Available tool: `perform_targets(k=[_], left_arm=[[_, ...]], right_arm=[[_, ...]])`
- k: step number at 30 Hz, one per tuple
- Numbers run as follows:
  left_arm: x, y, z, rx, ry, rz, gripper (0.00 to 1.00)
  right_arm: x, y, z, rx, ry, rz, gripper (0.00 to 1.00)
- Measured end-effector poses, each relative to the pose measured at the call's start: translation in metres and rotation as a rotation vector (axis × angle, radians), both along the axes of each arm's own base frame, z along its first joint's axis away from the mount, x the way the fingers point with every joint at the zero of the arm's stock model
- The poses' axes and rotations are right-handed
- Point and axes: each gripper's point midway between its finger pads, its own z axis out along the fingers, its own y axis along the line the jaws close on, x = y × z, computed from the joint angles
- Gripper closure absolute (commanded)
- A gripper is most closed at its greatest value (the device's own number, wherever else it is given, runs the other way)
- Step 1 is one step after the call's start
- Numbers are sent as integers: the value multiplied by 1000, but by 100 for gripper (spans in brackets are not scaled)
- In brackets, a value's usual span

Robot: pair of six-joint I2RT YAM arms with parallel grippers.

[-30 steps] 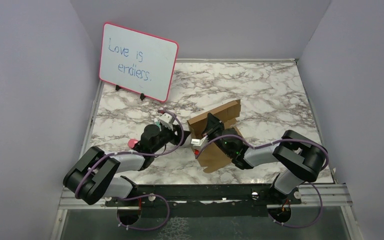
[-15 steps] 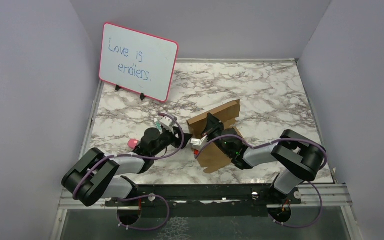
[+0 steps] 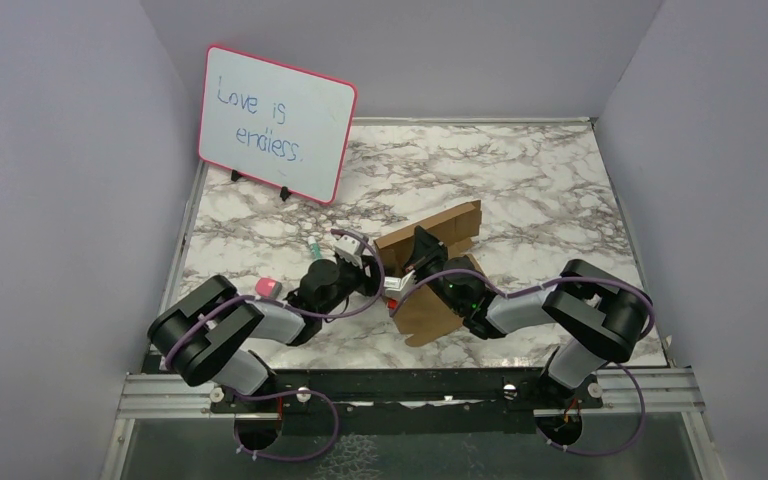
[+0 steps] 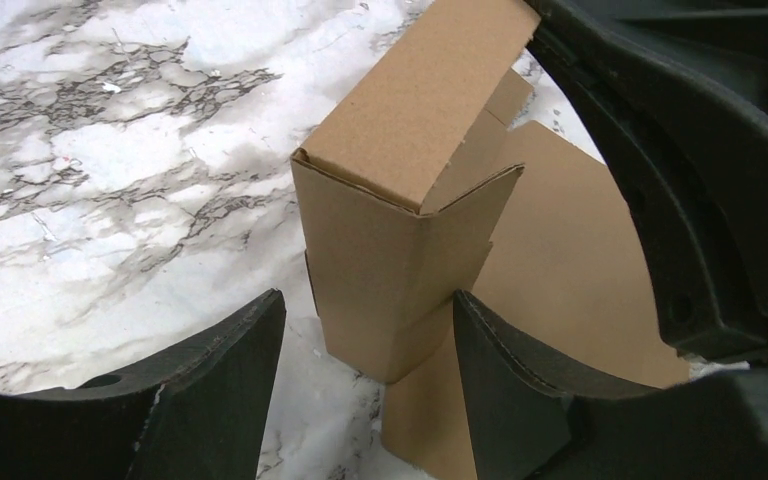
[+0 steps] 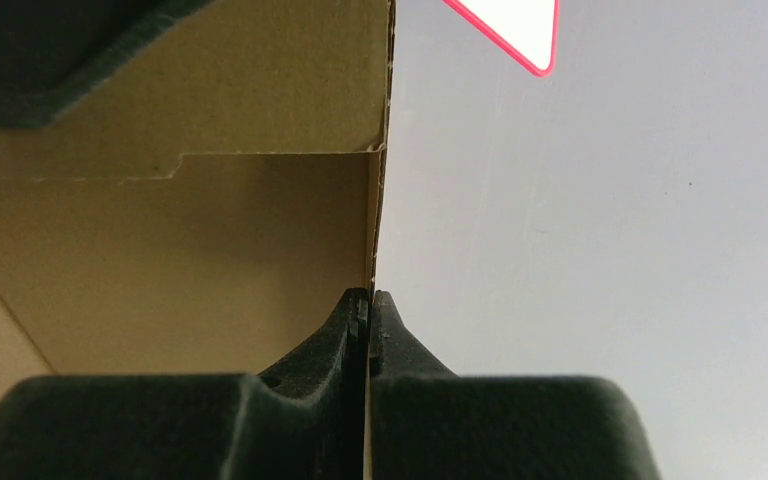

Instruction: Fold the paper box

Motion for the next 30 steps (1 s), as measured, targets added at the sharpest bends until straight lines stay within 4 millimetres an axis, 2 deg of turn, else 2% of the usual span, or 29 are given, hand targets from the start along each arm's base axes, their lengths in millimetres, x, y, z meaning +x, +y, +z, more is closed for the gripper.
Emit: perform_targets(k=[10, 18, 24, 30], left_arm=[[26, 7, -2, 19, -44, 126, 53], [42, 17, -2, 59, -104, 209, 55], [47, 18, -10, 71, -116, 229, 57], [47, 21, -10, 65, -135, 241, 61]], right_arm=[[-1, 0, 3, 16, 5, 0, 96], [-9, 8, 4, 21, 12, 25, 96], [-15, 14, 2, 16, 7, 44, 96], [-18, 18, 1, 13, -2, 46, 96]])
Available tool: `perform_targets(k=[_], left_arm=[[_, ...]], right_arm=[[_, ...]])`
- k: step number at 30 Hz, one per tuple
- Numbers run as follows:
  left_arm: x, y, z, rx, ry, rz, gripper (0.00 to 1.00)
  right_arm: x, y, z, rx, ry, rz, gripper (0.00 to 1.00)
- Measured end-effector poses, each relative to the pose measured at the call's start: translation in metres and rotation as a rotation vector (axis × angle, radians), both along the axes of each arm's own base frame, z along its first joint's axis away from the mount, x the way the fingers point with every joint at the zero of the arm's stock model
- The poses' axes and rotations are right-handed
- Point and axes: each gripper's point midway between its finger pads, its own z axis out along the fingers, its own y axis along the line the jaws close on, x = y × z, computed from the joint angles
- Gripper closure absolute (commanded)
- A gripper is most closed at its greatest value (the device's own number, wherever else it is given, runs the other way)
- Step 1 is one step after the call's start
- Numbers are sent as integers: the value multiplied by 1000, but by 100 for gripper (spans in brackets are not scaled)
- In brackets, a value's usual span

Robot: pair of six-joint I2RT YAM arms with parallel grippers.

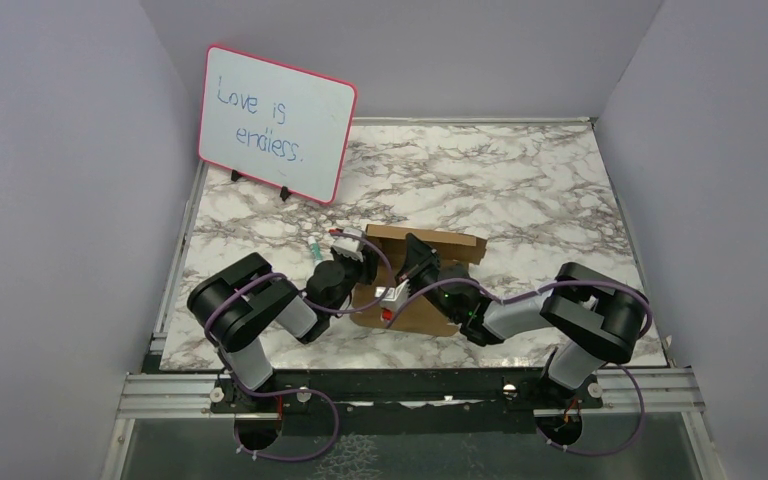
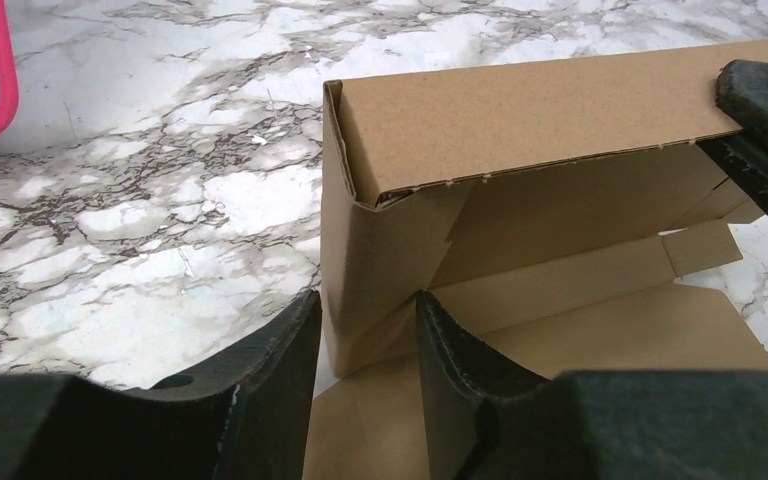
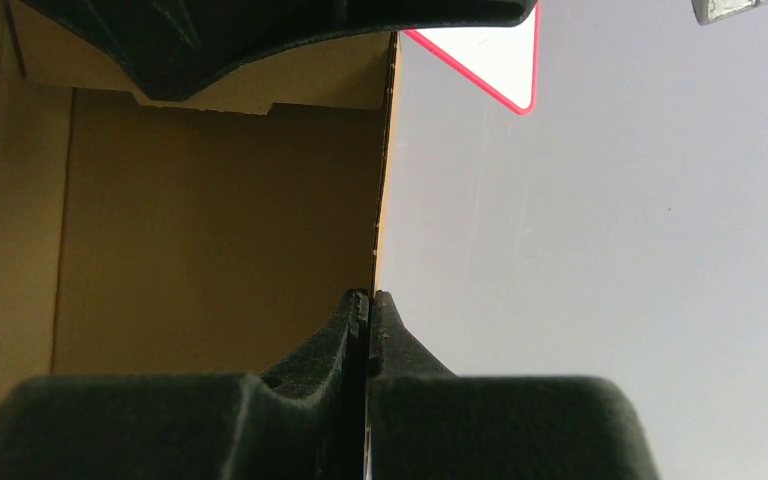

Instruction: Fold the paper box

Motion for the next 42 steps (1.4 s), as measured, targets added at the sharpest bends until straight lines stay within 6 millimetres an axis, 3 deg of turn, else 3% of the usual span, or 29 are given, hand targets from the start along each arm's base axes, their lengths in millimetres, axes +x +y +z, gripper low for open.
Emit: perform_targets(k=[19, 31, 42], left_arm=[[13, 6, 2, -52, -31, 51, 68], [27, 13, -2, -90, -48, 134, 83], [36, 14, -3, -96, -52, 161, 100]], right_arm=[[-1, 6, 1, 27, 56, 9, 96], [2, 16, -1, 54, 131, 11, 94], [4, 23, 2, 91, 227, 0, 87]])
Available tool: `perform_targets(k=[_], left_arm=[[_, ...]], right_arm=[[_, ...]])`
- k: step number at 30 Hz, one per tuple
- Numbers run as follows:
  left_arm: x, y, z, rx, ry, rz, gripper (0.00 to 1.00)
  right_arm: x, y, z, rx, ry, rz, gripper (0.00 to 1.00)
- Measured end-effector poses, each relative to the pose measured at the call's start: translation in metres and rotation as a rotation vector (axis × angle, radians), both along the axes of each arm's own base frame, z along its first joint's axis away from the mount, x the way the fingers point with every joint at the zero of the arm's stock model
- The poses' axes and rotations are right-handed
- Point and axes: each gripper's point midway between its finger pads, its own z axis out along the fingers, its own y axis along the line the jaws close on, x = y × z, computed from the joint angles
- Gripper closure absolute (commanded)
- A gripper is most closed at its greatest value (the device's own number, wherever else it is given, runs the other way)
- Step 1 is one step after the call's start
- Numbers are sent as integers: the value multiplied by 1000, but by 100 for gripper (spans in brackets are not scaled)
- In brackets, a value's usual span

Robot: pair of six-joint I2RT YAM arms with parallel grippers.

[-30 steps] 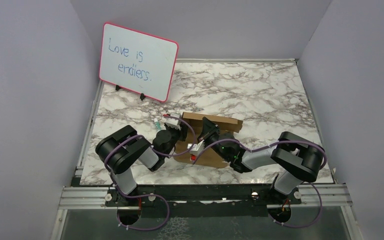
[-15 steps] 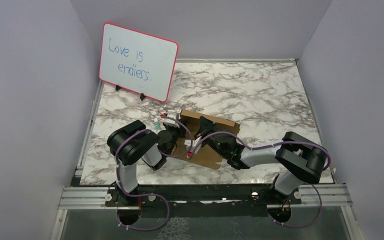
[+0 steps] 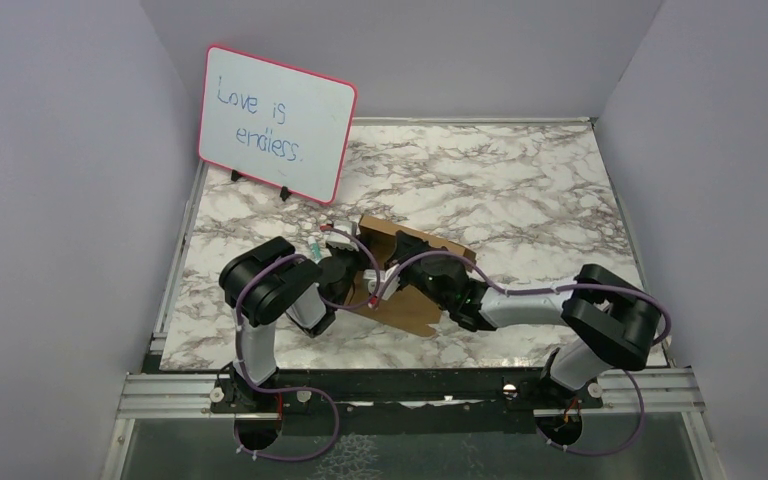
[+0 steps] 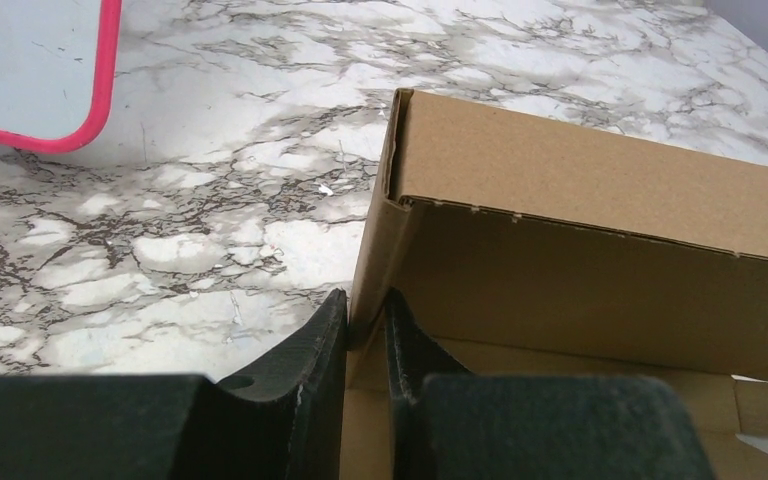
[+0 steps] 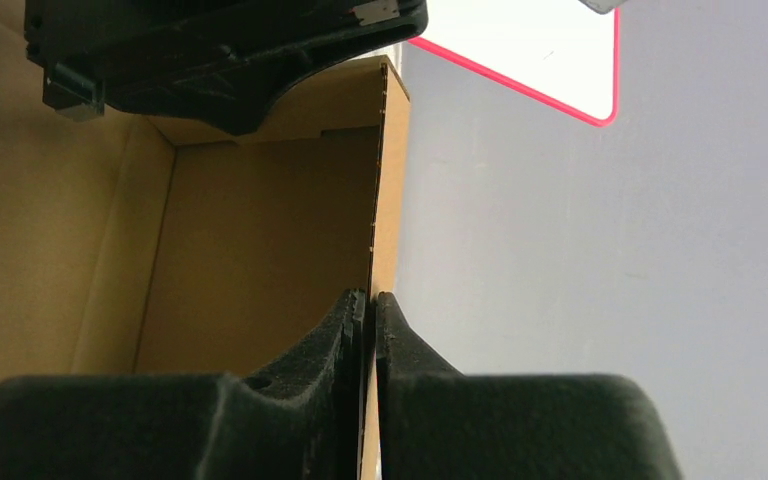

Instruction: Fold the paper box

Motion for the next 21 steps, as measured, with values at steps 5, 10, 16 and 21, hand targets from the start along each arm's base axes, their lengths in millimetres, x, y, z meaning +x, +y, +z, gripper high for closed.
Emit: perform_targets(k=[5, 10, 16, 21], left_arm=[[2, 3, 0, -2, 2, 4, 100], [4, 5, -1, -3, 3, 11, 100], [6, 10, -1, -11, 6, 30, 100], [6, 10, -1, -9, 5, 30, 100]], right_arm=[[-1, 1, 0, 16, 94, 7, 82], [-1, -2, 3, 54, 184, 5, 83], [-1, -4, -8, 49, 261, -13, 83], [-4, -6, -13, 59, 306, -18, 77]])
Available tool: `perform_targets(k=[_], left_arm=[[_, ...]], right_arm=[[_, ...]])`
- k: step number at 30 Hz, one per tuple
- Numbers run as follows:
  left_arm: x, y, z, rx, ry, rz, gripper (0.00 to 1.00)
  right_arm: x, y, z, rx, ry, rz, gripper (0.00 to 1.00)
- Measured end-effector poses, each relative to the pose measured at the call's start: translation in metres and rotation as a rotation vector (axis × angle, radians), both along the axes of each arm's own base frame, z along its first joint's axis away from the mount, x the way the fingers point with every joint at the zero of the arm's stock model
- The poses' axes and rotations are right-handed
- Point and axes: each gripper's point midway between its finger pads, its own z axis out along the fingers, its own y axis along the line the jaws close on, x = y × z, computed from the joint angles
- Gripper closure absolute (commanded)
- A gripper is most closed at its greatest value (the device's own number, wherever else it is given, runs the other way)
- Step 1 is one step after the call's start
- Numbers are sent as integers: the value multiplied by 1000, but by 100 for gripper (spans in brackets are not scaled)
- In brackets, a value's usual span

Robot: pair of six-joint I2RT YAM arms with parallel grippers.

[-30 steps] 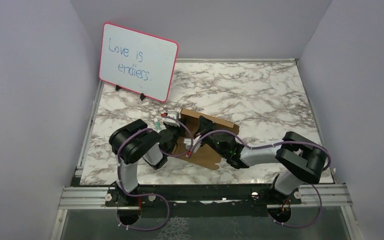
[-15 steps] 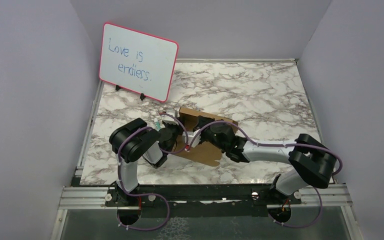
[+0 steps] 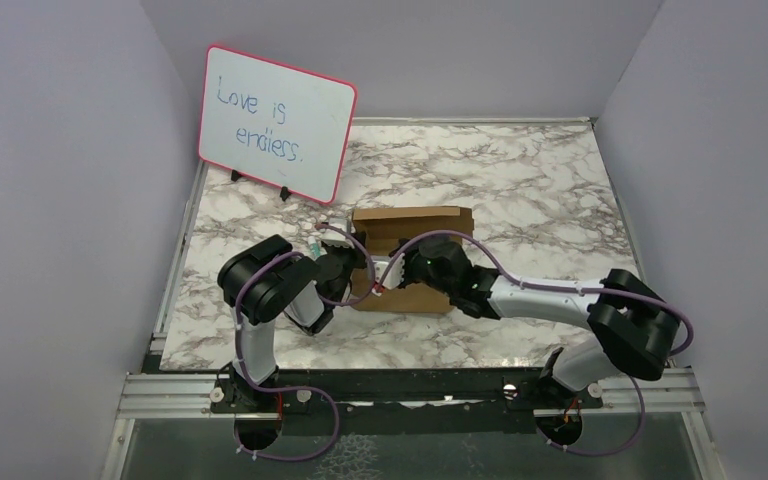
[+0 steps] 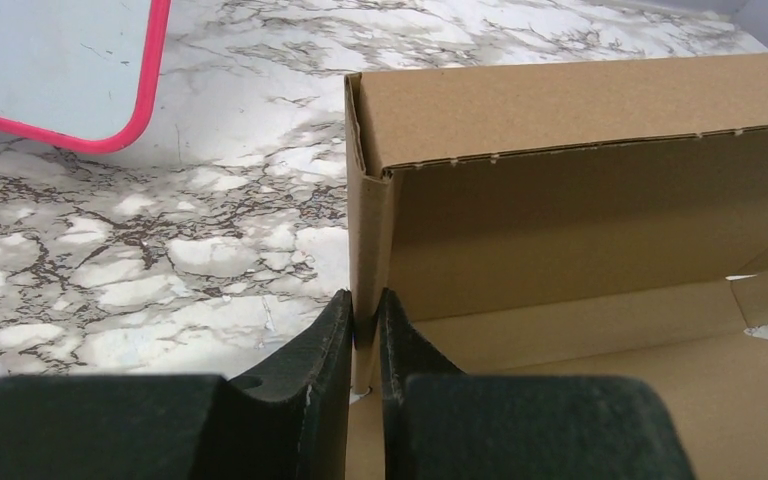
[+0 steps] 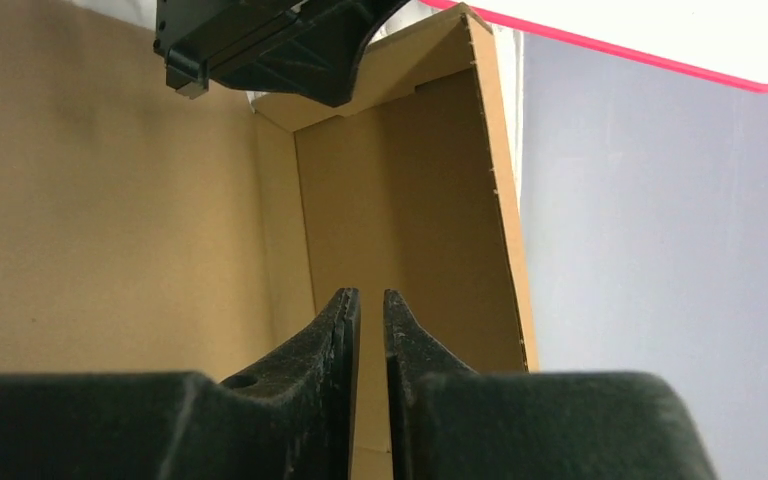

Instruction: Fold the paper box

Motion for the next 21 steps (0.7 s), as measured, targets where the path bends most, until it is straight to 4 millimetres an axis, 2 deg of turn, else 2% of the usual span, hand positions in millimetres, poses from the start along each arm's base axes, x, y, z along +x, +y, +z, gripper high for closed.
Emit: perform_targets(k=[2, 4, 7, 11, 13, 16, 21], left_arm=[[0, 0, 1, 5, -3, -1, 100], [0, 0, 3, 15, -13, -3, 100], [0, -1, 11, 33, -32, -16, 100], [-1, -7, 19, 66, -44, -56, 100], [-1, -11, 21, 79, -47, -78, 100], [-2, -16, 18, 115, -38, -117, 100], [-8, -23, 10, 188, -13, -183, 100]], right_arm=[[-2, -4, 3, 16, 33, -11, 69], [-3, -5, 22, 69, 51, -29, 58], [-3, -7, 71, 210, 57, -62, 41], [-1, -15, 137, 417, 97, -123, 35], [2, -19, 158, 485, 146, -151, 31], [8, -26, 173, 549, 233, -202, 28], [23, -37, 156, 585, 427, -322, 28]])
